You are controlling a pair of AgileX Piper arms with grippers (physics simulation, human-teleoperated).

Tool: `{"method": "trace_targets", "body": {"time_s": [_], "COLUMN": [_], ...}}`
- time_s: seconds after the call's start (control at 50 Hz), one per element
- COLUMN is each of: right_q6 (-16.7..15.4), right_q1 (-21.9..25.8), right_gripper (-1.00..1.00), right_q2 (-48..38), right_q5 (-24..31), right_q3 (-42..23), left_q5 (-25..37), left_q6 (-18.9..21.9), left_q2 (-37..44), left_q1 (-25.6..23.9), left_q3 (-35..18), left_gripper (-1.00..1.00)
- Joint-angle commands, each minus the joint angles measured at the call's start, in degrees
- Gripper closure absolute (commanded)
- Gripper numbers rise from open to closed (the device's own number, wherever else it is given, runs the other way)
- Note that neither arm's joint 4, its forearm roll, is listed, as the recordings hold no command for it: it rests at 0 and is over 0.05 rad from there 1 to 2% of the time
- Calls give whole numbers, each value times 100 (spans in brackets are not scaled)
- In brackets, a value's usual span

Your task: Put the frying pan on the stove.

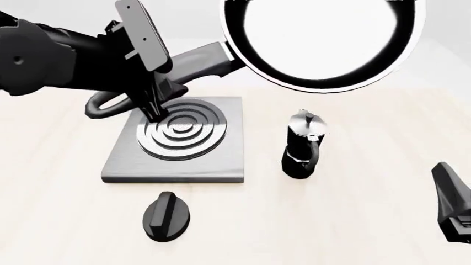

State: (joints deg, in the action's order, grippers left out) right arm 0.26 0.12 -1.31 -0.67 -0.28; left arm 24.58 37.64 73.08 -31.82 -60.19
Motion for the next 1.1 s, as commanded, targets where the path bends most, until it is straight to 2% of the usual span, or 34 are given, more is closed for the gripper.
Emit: {"method": "trace_targets", "body": {"time_s": [0.02,0.06,0.08,0.12,0.16,0.2,0.22,0.3,0.34,0.36,0.4,0.48,0.8,0.84,1.1], "right_q6": [-29,-28,-27,-26,-27,-27,-26,-26,-26,-27,-29,-26,-27,-27,-28], "right_q1": [-13,-13,-13,-13,-13,-14,-14,-14,-13,-13,-13,-12,-12,-14,-12], "right_gripper": [-100,-100,-100,-100,-100,-100,-100,-100,-100,-100,-100,-100,-100,-100,-100], "right_q2": [89,88,90,90,90,89,89,89,90,89,90,88,89,89,90], "right_q5": [56,56,56,56,56,56,56,56,56,56,56,56,56,56,56], "right_q3": [3,3,3,3,3,3,3,3,3,3,3,3,3,3,3], "left_q5": [142,155,195,194,227,220,303,398,414,475,479,522,780,764,796], "left_q6": [-194,-246,-235,-330,-320,-352,-471,-620,-624,-698,-752,-755,-1180,-1262,-1453], "left_q2": [-394,-434,-434,-469,-540,-555,-595,-680,-760,-801,-846,-917,-1323,-1390,-1656], "left_q1": [439,409,580,496,808,662,844,1044,1007,1206,1115,1285,1801,1693,1974], "left_q3": [40,55,112,99,206,191,202,224,265,302,314,429,925,954,1429], "left_gripper": [100,100,100,100,100,100,100,100,100,100,100,100,100,100,100]}}
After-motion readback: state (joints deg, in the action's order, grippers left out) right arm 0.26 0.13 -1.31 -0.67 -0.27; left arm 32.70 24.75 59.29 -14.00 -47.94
